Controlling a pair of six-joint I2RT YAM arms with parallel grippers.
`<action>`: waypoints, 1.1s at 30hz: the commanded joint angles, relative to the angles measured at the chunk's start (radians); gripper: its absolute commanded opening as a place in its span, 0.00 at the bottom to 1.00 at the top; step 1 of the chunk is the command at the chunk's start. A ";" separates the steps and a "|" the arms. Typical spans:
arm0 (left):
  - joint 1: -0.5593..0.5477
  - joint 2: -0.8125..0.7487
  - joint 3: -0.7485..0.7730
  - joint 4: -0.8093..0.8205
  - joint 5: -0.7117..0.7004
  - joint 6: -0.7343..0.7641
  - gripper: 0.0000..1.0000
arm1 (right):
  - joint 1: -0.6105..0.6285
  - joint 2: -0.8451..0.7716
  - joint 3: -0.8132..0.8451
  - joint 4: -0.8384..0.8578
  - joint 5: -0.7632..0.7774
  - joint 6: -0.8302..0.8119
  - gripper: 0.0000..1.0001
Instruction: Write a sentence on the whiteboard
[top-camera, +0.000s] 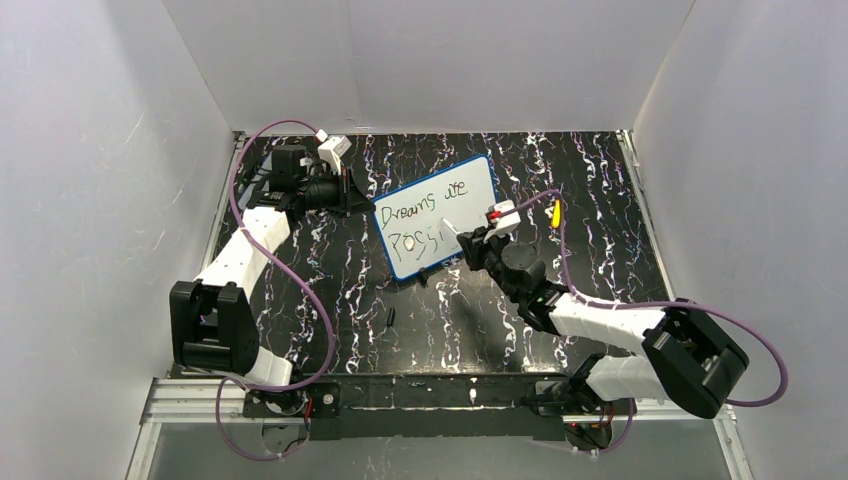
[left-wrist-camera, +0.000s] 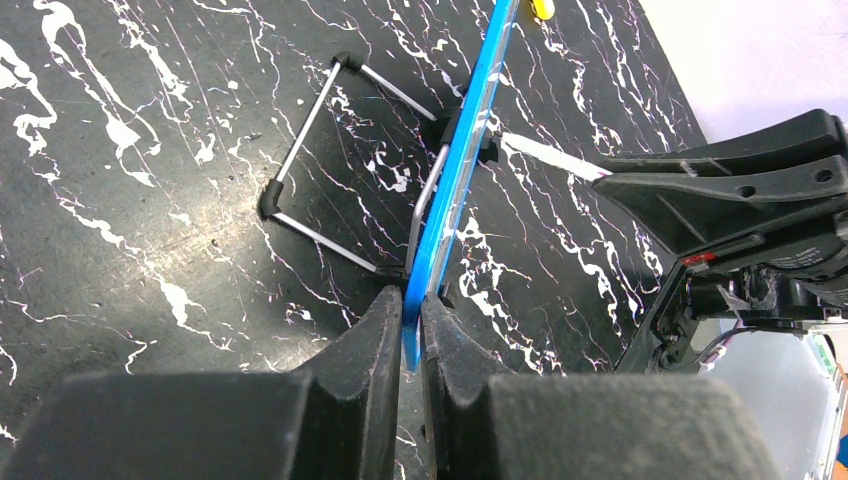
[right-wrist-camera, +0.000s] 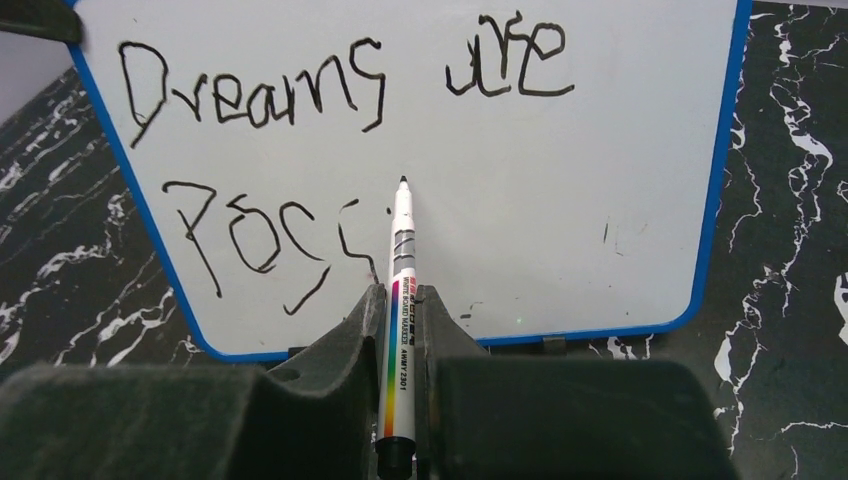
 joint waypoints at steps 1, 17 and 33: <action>-0.004 -0.046 -0.008 0.005 0.037 -0.009 0.00 | -0.004 0.049 0.044 0.072 0.025 -0.046 0.01; -0.004 -0.049 -0.007 0.005 0.039 -0.009 0.00 | -0.003 0.010 -0.111 -0.013 0.013 0.048 0.01; -0.005 -0.048 -0.007 0.005 0.037 -0.010 0.00 | -0.003 -0.058 -0.042 0.010 -0.004 0.009 0.01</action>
